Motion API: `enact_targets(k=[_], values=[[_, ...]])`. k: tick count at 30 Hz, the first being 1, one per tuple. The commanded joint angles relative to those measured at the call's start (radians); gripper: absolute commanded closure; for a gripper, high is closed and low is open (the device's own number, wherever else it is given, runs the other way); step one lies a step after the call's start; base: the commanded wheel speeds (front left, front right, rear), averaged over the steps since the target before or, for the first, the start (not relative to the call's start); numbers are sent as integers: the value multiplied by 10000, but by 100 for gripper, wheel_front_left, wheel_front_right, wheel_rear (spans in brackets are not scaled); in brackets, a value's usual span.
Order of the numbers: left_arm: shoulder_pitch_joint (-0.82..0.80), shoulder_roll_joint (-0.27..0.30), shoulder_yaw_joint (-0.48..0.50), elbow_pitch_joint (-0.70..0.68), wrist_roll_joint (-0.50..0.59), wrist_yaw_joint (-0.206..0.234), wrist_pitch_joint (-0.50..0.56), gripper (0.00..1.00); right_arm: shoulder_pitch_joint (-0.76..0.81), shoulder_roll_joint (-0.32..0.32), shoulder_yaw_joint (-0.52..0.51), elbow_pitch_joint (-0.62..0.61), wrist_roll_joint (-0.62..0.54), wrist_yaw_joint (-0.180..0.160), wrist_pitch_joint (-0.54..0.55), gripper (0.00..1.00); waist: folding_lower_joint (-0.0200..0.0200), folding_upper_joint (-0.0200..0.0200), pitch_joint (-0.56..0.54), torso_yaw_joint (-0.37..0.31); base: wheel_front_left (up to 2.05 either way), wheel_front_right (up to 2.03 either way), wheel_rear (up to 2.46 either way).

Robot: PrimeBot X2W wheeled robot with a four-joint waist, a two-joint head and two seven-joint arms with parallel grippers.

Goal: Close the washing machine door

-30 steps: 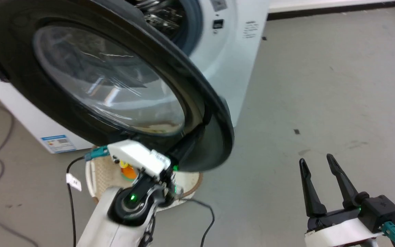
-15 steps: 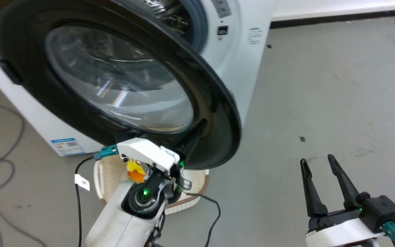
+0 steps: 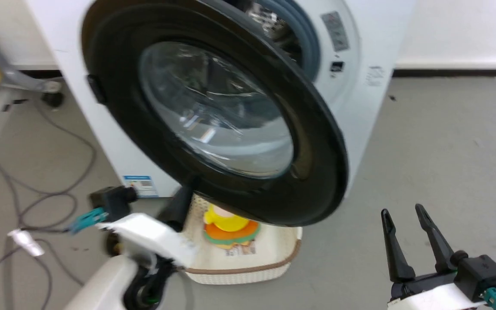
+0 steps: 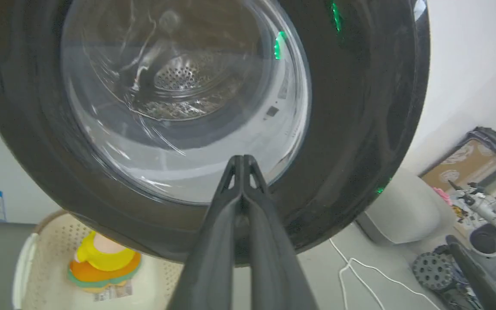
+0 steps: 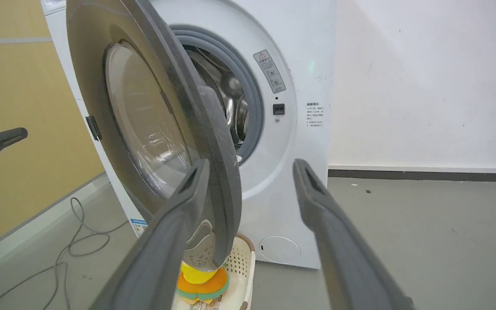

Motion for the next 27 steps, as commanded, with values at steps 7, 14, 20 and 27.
enact_targets(k=[7, 14, 20, 27], values=[[1024, 577, 1453, -1462, 3175, 1388, -858, 100, 255, -61, -7, -157, 76, 8, -40, 0, 1, 0, -341, 687, 0, 0, 0], [3019, 33, 2851, -2924, 6218, 1694, -865, 0, 305, -161, 131, -188, 166, 8, -40, 0, 1, 0, -415, 876, 0, 0, 0], [4084, -474, 3030, -3052, 7267, 1432, -866, 0, 353, -208, 233, -172, 232, 8, -40, 0, 1, 0, -437, 970, 0, 0, 0], [4403, -1064, 3374, -2896, 7814, 992, -867, 0, 311, -408, 713, -153, 446, 8, -40, 78, 1, 0, -202, 1209, 0, 0, 0]])
